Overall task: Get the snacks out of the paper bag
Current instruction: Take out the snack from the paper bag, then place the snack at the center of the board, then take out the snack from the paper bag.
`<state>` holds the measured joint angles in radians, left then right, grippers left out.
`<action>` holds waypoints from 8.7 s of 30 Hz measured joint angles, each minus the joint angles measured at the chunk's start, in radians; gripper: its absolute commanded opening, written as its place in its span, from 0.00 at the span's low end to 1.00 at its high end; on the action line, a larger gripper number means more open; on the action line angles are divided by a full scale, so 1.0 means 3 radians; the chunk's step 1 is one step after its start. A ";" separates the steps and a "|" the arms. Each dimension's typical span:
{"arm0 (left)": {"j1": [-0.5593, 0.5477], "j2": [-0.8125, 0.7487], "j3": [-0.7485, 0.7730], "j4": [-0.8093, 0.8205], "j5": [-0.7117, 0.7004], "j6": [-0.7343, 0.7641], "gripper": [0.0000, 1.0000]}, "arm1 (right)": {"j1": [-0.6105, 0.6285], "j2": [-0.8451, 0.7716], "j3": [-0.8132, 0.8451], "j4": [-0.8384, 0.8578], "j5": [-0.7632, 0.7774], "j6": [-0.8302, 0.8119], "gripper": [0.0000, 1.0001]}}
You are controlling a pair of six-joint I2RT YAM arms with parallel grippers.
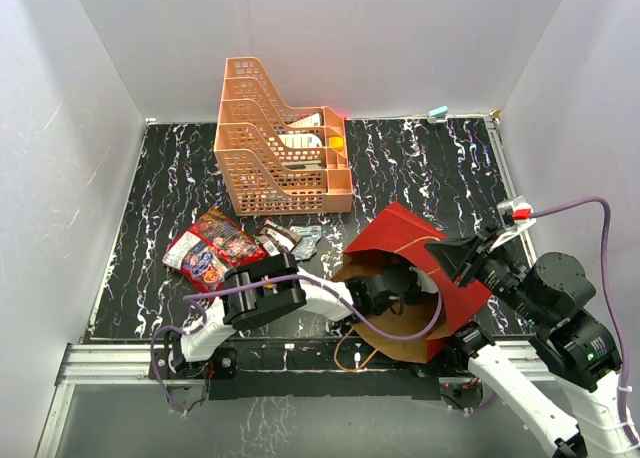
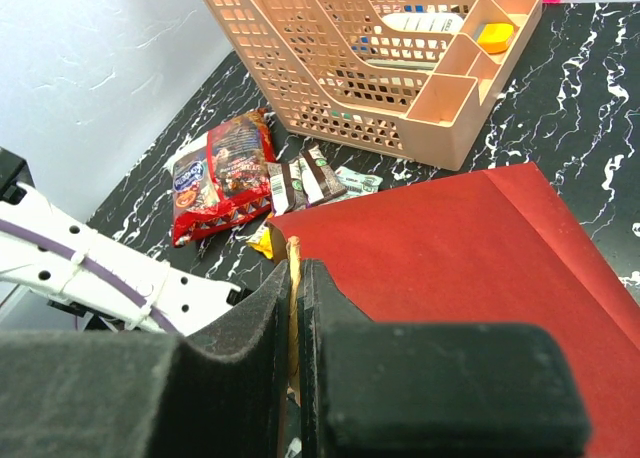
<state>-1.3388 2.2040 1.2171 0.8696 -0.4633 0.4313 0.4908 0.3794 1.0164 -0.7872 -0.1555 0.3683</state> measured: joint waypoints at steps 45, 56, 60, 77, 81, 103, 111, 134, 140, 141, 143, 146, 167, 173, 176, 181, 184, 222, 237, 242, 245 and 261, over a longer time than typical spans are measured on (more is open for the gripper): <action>-0.0144 -0.1036 -0.0324 -0.1569 0.0444 -0.1358 0.00 | 0.0000 -0.0046 -0.0272 0.0042 0.0397 -0.0003 0.07; -0.0161 -0.1629 -0.0492 -0.2164 -0.0195 -0.1943 0.00 | 0.0000 -0.0081 -0.0146 -0.0033 0.0462 -0.0014 0.07; -0.0160 -0.1962 -0.0600 -0.2255 -0.0261 -0.2087 0.00 | 0.0000 -0.0121 -0.0078 -0.0029 0.0504 -0.0051 0.07; -0.0160 -0.3525 -0.0670 -0.2708 -0.0417 -0.2249 0.00 | 0.0000 -0.0145 -0.0078 -0.0032 0.0886 0.0028 0.07; -0.0136 -0.3854 -0.0587 -0.2936 -0.0710 -0.2255 0.00 | 0.0000 -0.0145 -0.0075 0.0023 0.1166 0.0090 0.07; 0.1540 -0.3034 -0.1291 -0.4063 -0.0739 -0.3370 0.00 | 0.0106 0.0736 0.0409 0.0904 0.1532 -0.1476 0.07; 0.1584 -0.2979 -0.1551 -0.4016 -0.0694 -0.3550 0.26 | 0.0109 0.1019 -0.0037 0.0830 -0.0659 -0.1110 0.07; 0.1591 -0.4306 -0.1891 -0.2773 0.1100 -0.3419 0.86 | 0.0127 0.0008 -0.0125 -0.0482 0.0846 0.0320 0.07; 0.1183 -0.4219 -0.2149 -0.2005 0.1751 -0.3127 0.83 | 0.0127 -0.0058 -0.0132 -0.0420 0.0918 0.0362 0.07; 0.0983 -0.4142 -0.2139 -0.1921 0.1766 -0.3017 0.83 | 0.0127 -0.0057 -0.0136 -0.0399 0.0907 0.0352 0.07; 0.0570 -0.3980 -0.2108 -0.1826 0.1742 -0.2777 0.83 | 0.0127 -0.0051 -0.0144 -0.0359 0.0863 0.0317 0.07; -0.0014 -0.3657 -0.1979 -0.1770 0.1624 -0.2387 0.82 | 0.0127 0.0000 -0.0132 -0.0322 0.0732 0.0159 0.07; -0.0267 -0.3895 -0.2059 -0.1207 0.1703 -0.2141 0.82 | 0.0298 0.0093 0.1020 -0.1049 0.0617 -0.0594 0.07; -0.0268 -0.4124 -0.2059 -0.1420 0.1712 -0.2126 0.83 | 0.0472 -0.0103 0.1002 -0.1176 0.0735 -0.0432 0.07; -0.0271 -0.4229 -0.2057 -0.1512 0.1708 -0.2074 0.83 | 0.0585 -0.0120 0.0975 -0.1203 0.0813 -0.0303 0.07; -0.0273 -0.4198 -0.2004 -0.1625 0.1667 -0.1933 0.75 | 0.0652 0.0031 0.0900 -0.1052 0.0844 -0.0184 0.07; -0.0300 -0.4009 -0.1952 -0.1600 0.1637 -0.1783 0.71 | 0.0652 0.0256 0.0876 -0.0898 0.0848 -0.0187 0.07; 0.0120 -0.0646 -0.0089 -0.1629 0.1139 0.0230 0.59 | 0.0652 0.0327 0.0486 -0.0282 0.0537 -0.0342 0.07; 0.0097 -0.1413 -0.0771 -0.1478 0.1219 -0.0183 0.60 | 0.0652 0.0306 0.0474 -0.0225 0.0909 -0.0160 0.07; 0.0033 -0.1203 -0.0675 -0.1479 0.1232 -0.0192 0.67 | 0.0652 0.0304 0.0337 -0.0158 0.0881 -0.0130 0.07; 0.0010 -0.0992 -0.0539 -0.1409 0.1175 -0.0189 0.77 | 0.0652 0.0303 0.0308 -0.0154 0.0870 -0.0106 0.07; 0.0135 -0.0327 0.0270 -0.1773 0.1320 -0.0532 0.80 | 0.0652 0.0281 0.0258 -0.0132 0.0848 -0.0086 0.07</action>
<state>-1.2984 2.1059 1.2980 0.3378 -0.0673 0.2718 0.6865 0.4637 1.0939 -0.8268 0.0990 0.3424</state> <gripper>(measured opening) 0.876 0.076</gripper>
